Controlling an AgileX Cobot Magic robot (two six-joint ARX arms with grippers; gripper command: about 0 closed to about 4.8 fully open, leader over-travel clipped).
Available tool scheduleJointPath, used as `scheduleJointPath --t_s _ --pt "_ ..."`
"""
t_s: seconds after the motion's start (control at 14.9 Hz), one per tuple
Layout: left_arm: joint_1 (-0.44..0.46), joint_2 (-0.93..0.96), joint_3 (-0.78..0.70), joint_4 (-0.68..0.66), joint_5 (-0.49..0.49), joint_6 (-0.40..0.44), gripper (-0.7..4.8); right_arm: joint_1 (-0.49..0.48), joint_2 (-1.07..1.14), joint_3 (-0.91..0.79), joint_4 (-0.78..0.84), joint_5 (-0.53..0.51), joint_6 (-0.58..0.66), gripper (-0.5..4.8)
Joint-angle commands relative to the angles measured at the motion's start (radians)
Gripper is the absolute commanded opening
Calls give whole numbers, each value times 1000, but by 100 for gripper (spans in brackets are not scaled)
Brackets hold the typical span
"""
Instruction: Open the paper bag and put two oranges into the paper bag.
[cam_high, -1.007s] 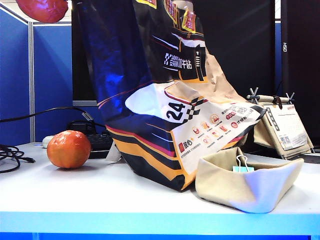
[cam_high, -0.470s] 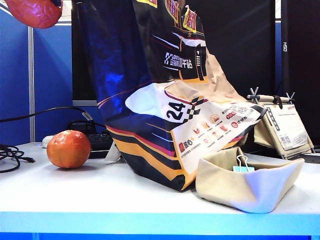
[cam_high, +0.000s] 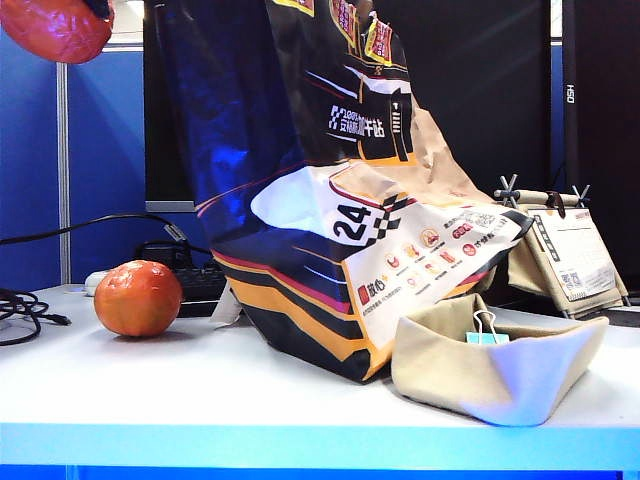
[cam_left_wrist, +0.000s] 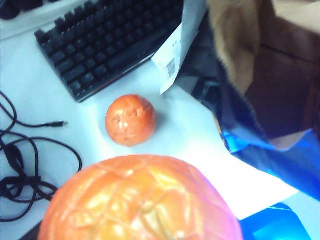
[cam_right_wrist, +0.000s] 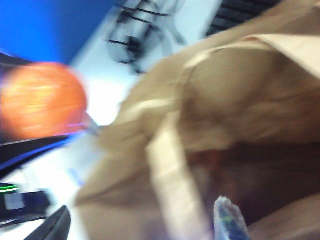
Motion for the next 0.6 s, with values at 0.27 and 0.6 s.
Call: scheduleJointPath --t_s 0.27,0.6 --pt "1 -3 5 3 34 1 -6 31 34 3 7 74 -74 368" --pt "1 -3 5 11 39 1 -6 54 41 2 7 72 -78 368"
